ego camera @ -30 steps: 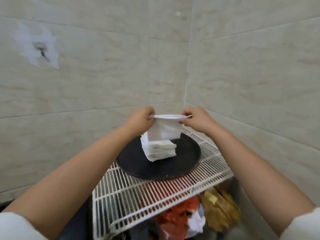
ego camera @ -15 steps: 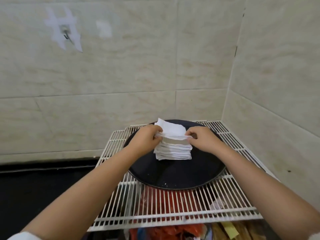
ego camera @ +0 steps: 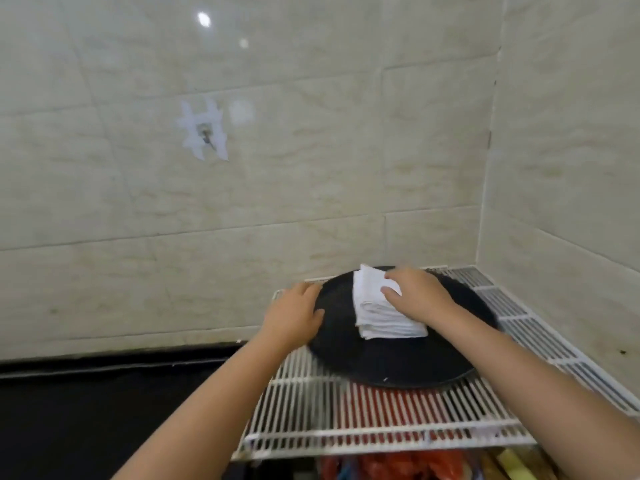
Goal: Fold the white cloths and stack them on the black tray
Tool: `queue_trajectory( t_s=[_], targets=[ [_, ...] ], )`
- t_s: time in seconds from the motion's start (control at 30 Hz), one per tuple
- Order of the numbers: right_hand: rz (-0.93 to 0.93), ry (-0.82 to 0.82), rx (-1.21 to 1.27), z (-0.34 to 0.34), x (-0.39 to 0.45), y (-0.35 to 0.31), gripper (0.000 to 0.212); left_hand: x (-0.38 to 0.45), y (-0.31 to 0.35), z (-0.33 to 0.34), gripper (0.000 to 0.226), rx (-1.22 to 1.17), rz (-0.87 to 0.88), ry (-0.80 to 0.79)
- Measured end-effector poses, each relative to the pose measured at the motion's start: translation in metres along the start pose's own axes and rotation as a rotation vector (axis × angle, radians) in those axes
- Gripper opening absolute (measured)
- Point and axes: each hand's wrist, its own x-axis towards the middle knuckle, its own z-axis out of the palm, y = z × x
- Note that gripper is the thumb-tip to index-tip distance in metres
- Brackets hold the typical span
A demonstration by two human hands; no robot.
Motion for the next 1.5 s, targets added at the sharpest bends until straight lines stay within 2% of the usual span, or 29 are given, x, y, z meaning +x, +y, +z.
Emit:
queue_trajectory(
  t_s=[0.17,0.4,0.6,0.8,0.97,1.17,1.37,1.5],
  targets=[
    [-0.181,-0.042,0.014,0.012,0.002,-0.151,0.049,-0.077,-0.100,-0.053,0.055,0.146,-0.206,0.011],
    [-0.347,-0.192,0.106,0.065,-0.036,-0.396,0.061,-0.254,-0.270,-0.108,0.058,0.266,-0.573,-0.023],
    [-0.651,-0.276,0.077,0.128,-0.076,-0.577,0.064,-0.404,-0.391,-0.130,0.057,0.286,-0.910,-0.018],
    [-0.899,-0.355,0.098,0.187,-0.103,-0.734,0.065,-0.504,-0.487,-0.136,0.058,0.283,-1.163,-0.053],
    [-1.003,-0.409,0.136,0.242,-0.090,-0.854,0.064,-0.542,-0.588,-0.138,0.057,0.298,-1.256,-0.071],
    [-1.045,-0.388,0.190,0.298,-0.019,-0.990,0.061,-0.550,-0.737,-0.153,0.055,0.334,-1.297,-0.086],
    [-1.010,-0.482,0.178,0.363,0.030,-1.080,0.060,-0.562,-0.856,-0.141,0.057,0.254,-1.330,-0.166],
    [-0.924,-0.553,0.123,0.412,0.057,-1.119,0.060,-0.556,-0.939,-0.124,0.057,0.212,-1.286,-0.186]
  ],
)
